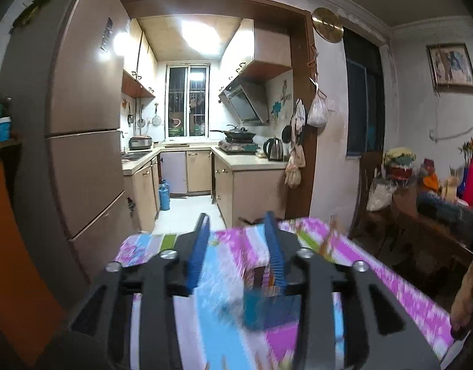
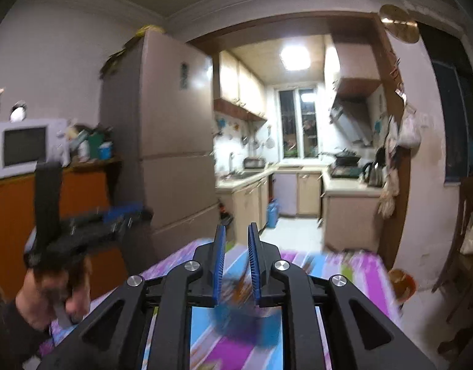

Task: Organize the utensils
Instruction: 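Move both open grippers back down to the remaining chopsticks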

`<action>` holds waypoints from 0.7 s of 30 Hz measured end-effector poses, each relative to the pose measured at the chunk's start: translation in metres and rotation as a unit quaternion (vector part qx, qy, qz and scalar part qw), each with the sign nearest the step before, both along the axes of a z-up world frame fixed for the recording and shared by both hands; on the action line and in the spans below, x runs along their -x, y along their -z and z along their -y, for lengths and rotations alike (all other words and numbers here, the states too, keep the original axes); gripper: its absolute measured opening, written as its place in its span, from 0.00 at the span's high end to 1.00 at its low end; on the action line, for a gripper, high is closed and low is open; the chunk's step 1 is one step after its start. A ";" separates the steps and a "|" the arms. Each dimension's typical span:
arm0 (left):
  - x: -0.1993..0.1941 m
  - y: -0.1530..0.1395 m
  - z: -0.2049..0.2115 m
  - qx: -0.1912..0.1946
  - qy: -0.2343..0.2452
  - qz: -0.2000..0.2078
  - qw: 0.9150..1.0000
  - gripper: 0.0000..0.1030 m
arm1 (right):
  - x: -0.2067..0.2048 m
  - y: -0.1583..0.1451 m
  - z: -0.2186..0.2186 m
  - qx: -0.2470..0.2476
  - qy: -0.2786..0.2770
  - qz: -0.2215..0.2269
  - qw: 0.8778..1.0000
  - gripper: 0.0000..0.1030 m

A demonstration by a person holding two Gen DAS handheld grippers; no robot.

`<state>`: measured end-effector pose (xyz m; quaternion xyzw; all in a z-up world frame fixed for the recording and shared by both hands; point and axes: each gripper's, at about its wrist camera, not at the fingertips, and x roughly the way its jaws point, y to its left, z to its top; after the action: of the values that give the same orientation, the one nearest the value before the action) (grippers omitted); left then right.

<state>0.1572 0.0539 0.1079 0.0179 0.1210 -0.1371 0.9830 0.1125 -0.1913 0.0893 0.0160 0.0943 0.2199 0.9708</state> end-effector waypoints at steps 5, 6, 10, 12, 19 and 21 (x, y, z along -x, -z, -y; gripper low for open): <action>0.058 0.059 -0.017 -0.036 0.020 -0.040 0.998 0.62 | 0.055 0.103 -0.047 0.026 -0.039 -0.081 0.996 0.84; 0.070 0.076 -0.020 -0.039 0.021 -0.055 0.997 0.62 | 0.066 0.126 -0.056 0.028 -0.040 -0.101 0.994 0.84; 0.099 0.145 -0.032 -0.036 0.019 -0.127 0.991 0.62 | 0.095 0.174 -0.072 0.017 -0.043 -0.144 0.989 0.84; 0.106 0.171 -0.036 -0.030 0.016 -0.158 0.987 0.62 | 0.108 0.187 -0.081 0.020 -0.042 -0.153 0.987 0.84; 0.127 0.204 -0.052 -0.021 0.000 -0.181 0.983 0.62 | 0.115 0.210 -0.120 0.039 -0.059 -0.185 0.980 0.84; 0.126 0.208 -0.055 -0.016 0.000 -0.186 0.982 0.62 | 0.113 0.215 -0.124 0.043 -0.058 -0.189 0.979 0.84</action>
<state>0.0307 0.1092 -0.1002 0.0080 0.3038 -0.1363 0.9429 -0.0006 -0.0675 -0.1256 0.0103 0.2860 0.2642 0.9210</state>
